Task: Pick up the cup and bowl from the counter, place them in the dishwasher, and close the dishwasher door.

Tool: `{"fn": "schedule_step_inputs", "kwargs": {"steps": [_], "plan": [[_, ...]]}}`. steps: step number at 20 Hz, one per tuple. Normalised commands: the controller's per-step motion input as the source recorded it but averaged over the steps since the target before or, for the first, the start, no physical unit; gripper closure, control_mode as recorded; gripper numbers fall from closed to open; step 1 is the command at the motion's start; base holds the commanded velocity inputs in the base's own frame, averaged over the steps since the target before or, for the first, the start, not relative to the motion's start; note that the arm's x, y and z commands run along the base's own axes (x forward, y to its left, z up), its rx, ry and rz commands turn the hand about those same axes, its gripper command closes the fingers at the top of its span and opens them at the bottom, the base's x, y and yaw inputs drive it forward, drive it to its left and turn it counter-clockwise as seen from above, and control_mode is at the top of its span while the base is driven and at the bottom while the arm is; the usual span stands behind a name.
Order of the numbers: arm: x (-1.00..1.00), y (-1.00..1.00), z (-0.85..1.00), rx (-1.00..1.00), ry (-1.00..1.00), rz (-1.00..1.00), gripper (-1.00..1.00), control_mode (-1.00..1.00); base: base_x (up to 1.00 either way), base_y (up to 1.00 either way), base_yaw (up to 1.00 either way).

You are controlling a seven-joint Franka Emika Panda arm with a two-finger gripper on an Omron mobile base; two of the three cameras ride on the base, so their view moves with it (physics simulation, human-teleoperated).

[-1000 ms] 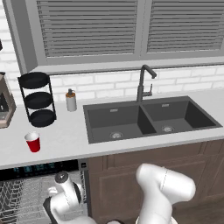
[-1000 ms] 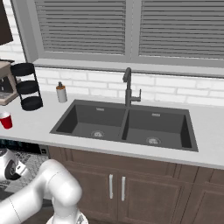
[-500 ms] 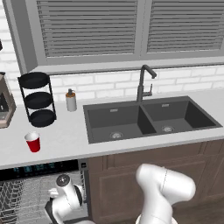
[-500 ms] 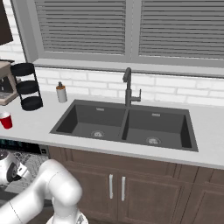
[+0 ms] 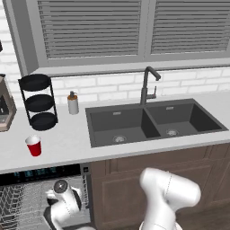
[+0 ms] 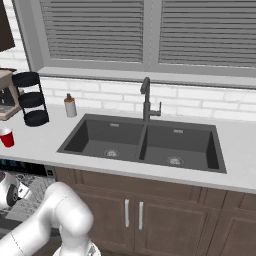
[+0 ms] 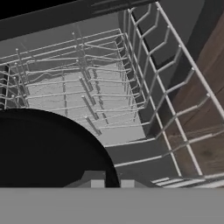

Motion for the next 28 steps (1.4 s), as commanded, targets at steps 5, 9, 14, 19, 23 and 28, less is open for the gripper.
{"fn": "schedule_step_inputs", "kwargs": {"steps": [5, 9, 14, 19, 23, 28], "plan": [[0.43, 0.21, 0.01, 0.0, -0.02, 0.0, 1.0, -1.0, 0.0, 0.0, 0.0], [0.6, 0.25, -0.34, -0.01, 0.01, -0.01, 1.0, -1.0, 0.0, 0.0, 0.0], [0.32, 0.16, -0.72, -0.01, 0.07, 0.0, 1.0, -1.0, 0.0, 0.0, 0.0], [0.09, 0.13, -0.92, -0.04, 0.11, 0.0, 1.0, -1.0, 0.0, 0.0, 0.0], [0.0, 0.08, -0.93, -0.05, 0.12, 0.0, 1.0, -1.0, 0.0, 0.0, 0.0], [-0.02, 0.03, -0.79, -0.04, 0.1, 0.0, 1.0, -1.0, 0.0, 0.0, 0.0]]}}
